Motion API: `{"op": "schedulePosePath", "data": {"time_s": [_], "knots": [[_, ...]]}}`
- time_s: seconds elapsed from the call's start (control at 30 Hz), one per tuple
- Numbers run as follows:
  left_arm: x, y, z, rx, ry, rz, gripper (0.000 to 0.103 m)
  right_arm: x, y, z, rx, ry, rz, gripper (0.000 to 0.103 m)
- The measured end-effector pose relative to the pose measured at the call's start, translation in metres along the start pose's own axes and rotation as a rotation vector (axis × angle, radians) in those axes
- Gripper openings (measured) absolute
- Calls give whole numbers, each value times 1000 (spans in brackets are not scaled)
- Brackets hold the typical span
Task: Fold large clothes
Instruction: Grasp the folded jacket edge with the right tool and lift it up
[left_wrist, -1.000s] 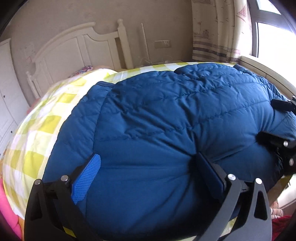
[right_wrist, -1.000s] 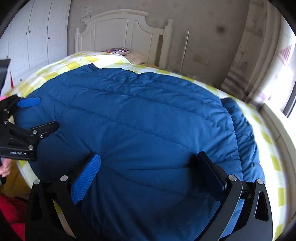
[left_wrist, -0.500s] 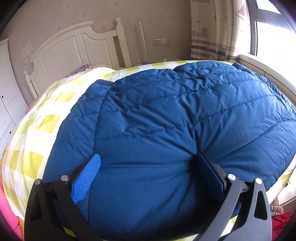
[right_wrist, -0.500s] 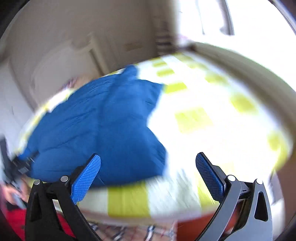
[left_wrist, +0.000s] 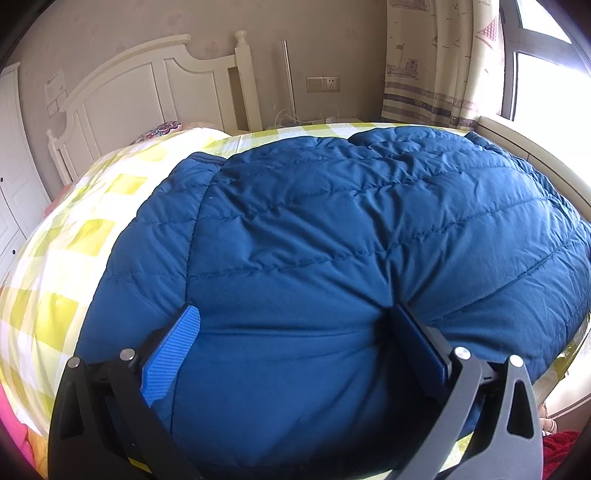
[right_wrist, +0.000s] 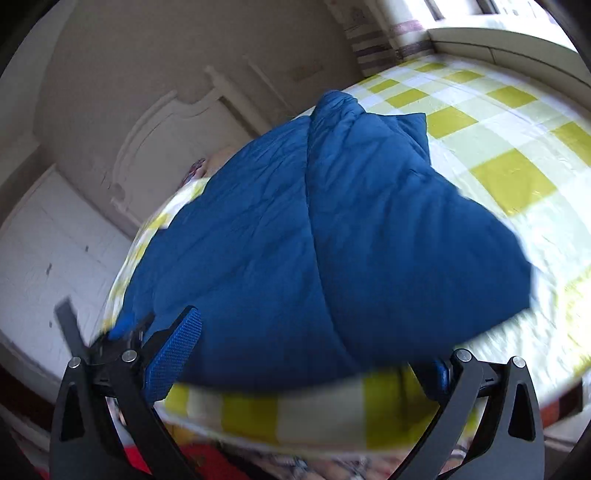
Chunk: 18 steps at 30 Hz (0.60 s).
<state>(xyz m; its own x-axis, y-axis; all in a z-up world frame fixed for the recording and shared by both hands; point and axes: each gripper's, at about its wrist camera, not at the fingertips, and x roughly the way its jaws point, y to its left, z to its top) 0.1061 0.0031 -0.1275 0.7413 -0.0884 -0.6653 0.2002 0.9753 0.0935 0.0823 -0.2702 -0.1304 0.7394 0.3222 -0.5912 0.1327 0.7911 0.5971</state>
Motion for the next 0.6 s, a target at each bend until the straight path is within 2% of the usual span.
{"op": "schedulePosePath", "data": {"time_s": [0.1,0.17,0.2,0.23,0.27,0.3,0.4,0.47,0.6], "knots": [[0,0,-1,5,-10,-9,101,22,3,20,84,-39,-26,99],[0,-1,-1,8,-14,-7,101,33,0,32,125,-72,13,98],[0,-2,-1,8,-15,-4,101,35,-2,36,131,-88,48,84],[0,-2,-1,8,-16,-1,101,36,-10,36,170,-106,91,74],[0,-2,-1,7,-17,4,101,35,-20,37,209,-120,128,52],[1,-3,0,8,-18,8,101,30,-31,35,244,-142,197,43],[2,-6,11,11,7,17,101,14,-42,35,248,-191,267,33],[1,-7,26,5,16,2,101,4,-40,34,226,-221,264,32],[-7,-13,77,-6,-57,34,100,-29,-32,43,159,-308,238,32]]}}
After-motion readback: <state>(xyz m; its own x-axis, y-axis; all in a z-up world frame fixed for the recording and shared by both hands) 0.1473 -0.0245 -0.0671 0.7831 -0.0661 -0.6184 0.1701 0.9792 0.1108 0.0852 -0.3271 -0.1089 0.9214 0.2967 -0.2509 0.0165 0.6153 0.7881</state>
